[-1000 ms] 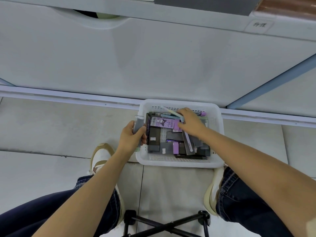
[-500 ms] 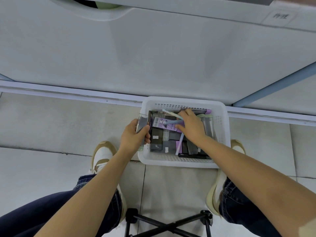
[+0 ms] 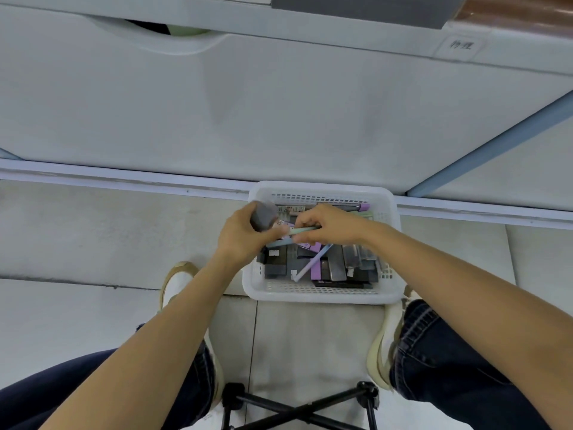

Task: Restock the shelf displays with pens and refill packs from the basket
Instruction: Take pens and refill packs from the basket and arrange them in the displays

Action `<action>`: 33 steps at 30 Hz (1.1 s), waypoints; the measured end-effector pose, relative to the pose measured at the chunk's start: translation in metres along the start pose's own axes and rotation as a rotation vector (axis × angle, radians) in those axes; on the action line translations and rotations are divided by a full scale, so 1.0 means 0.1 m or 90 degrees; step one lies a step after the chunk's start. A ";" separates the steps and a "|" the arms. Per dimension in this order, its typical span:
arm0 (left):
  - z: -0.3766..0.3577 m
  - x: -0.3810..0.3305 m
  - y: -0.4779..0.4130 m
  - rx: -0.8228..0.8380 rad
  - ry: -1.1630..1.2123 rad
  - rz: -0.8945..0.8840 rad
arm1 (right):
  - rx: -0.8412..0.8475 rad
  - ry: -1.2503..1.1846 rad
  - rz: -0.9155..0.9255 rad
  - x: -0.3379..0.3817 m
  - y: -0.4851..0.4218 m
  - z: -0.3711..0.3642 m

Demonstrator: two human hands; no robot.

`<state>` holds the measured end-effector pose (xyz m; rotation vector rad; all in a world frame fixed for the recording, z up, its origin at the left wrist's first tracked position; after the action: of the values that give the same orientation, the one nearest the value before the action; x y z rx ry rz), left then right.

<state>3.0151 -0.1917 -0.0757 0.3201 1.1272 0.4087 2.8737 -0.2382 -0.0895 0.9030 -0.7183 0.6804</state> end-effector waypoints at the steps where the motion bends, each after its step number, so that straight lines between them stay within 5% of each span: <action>1: -0.11 0.00 0.02 0.070 0.015 0.010 | 0.016 -0.016 0.000 0.03 0.02 -0.01; 7: -0.34 0.10 0.16 0.275 0.138 0.087 | 0.117 -0.165 -0.065 0.02 0.16 0.03; 11: -0.39 0.06 0.20 0.316 0.140 0.101 | 0.007 -0.248 -0.088 -0.11 0.24 0.26; 15: -0.64 -0.03 0.31 0.398 0.086 0.088 | 0.014 -0.237 -0.060 0.00 0.24 0.13; 19: -0.54 0.03 0.22 0.280 0.134 0.102 | -0.165 -0.322 -0.102 -0.29 0.39 0.35; 21: -0.45 0.11 0.19 0.223 0.203 0.134 | -0.263 -0.161 -0.213 -0.64 0.61 0.44; 24: -0.41 0.21 0.21 0.183 0.225 0.156 | -0.287 0.082 -0.347 -0.98 0.85 0.25; 33: -0.44 0.24 0.22 0.148 0.223 0.152 | -0.390 0.004 -0.340 -1.10 0.70 0.02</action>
<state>2.9805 -0.1597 -0.1023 0.6085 1.4906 0.5598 2.7558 -0.2322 -0.1441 0.4841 -0.5914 -0.0247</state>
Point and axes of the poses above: each hand's wrist, its own y-axis away from the middle knuckle, its own z-axis out of the back of the hand, x = y × z, the point moved 9 cm from there along -y, towards the middle knuckle, and after that the axes turned 5 degrees about z, right-handed, at the moved point
